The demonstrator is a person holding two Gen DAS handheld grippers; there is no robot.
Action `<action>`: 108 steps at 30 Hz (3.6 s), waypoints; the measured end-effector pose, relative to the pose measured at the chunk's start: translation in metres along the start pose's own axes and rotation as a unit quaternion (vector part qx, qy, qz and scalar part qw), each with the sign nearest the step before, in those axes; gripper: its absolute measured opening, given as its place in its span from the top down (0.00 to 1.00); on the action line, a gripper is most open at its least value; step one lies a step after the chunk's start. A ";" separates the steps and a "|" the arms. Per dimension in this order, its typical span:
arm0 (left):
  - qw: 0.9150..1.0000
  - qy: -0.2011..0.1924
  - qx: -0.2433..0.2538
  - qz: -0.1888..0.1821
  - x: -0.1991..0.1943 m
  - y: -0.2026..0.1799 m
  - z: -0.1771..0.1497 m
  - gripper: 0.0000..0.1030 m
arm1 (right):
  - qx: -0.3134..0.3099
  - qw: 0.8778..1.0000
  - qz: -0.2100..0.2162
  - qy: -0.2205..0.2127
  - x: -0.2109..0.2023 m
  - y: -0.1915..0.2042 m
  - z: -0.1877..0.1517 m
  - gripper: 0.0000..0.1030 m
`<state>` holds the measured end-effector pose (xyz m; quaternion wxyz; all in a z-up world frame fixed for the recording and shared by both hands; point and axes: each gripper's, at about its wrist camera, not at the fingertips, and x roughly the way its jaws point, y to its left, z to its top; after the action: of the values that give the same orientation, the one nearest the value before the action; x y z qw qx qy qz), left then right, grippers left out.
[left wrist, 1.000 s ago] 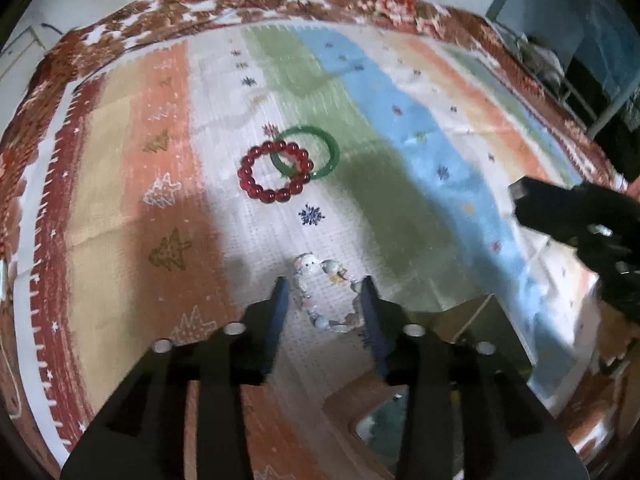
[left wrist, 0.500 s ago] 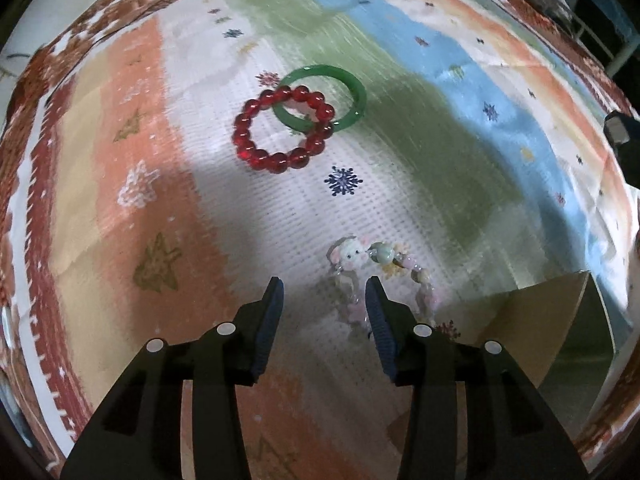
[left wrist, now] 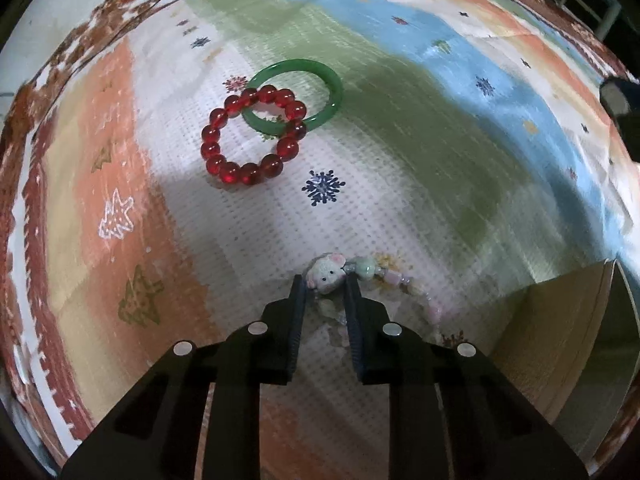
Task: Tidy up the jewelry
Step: 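Grasp the pearl charm bracelet with the left tool, then carry the pearl bracelet and ring over the silver tin with both tools, then open both tools to drop the pearl bracelet and ring into the tin, then move left tool to the red bead bracelet while right tool approaches the jade bangle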
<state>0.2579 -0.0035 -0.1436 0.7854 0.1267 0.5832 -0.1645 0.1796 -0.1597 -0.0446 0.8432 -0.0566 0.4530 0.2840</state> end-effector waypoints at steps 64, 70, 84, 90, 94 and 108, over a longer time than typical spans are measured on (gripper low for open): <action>0.963 -0.249 -0.086 -0.060 -0.186 -0.072 -0.103 0.81 | -0.043 0.996 0.062 -0.047 -0.081 0.066 -0.073 0.78; 0.964 -0.244 -0.081 -0.067 -0.183 -0.077 -0.105 0.81 | -0.039 0.996 0.066 -0.039 -0.079 0.065 -0.078 0.78; 0.963 -0.244 -0.097 -0.067 -0.181 -0.069 -0.104 0.58 | -0.021 0.999 0.037 -0.031 -0.073 0.048 -0.077 0.53; 0.964 -0.236 -0.107 -0.065 -0.175 -0.062 -0.101 0.50 | -0.010 0.999 0.036 -0.036 -0.070 0.044 -0.073 0.51; 0.968 -0.220 -0.115 -0.043 -0.161 -0.049 -0.087 0.50 | 0.007 0.999 0.026 -0.045 -0.063 0.032 -0.057 0.48; 0.976 -0.178 -0.122 0.012 -0.119 -0.010 -0.047 0.46 | 0.031 0.999 0.005 -0.035 -0.025 -0.001 -0.026 0.48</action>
<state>0.1816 0.0193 -0.0430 0.8879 0.0055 0.4484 -0.1026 0.1508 -0.1805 -0.0400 0.8585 -0.0182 0.4319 0.2759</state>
